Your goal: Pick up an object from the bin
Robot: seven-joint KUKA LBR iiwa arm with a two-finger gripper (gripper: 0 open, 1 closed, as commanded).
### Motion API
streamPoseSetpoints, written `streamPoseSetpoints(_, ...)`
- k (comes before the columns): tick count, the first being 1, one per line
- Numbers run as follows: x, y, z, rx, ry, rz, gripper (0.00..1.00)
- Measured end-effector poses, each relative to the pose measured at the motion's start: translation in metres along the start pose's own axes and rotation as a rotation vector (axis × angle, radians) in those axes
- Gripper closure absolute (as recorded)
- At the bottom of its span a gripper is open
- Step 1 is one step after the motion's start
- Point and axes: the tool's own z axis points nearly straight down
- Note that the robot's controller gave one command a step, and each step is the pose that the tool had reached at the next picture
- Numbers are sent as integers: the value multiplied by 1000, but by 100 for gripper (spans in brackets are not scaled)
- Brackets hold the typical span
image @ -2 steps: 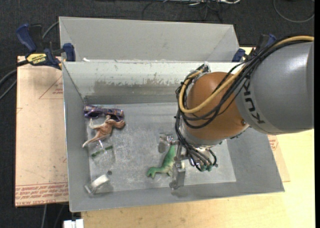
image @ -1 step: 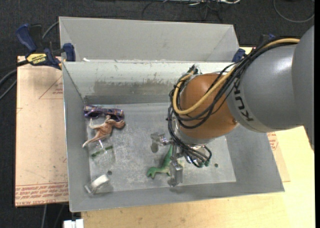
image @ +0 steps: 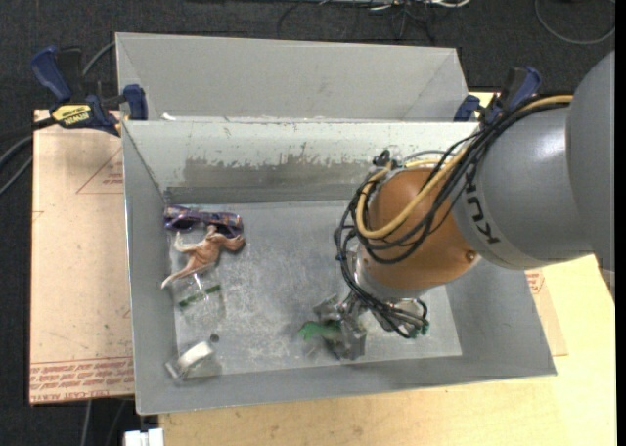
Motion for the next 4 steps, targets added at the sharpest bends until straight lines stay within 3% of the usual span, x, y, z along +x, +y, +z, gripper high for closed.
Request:
streamPoseSetpoints(1, 0, 0, 0, 0, 0, 0, 100)
streamPoseSetpoints(2, -3, 1, -102, -1, -2, 2, 100)
streamPoseSetpoints(3, -3, 1, -102, -1, -1, 2, 100)
streamPoseSetpoints(4, -14, -19, -251, -1, -5, -29, 100)
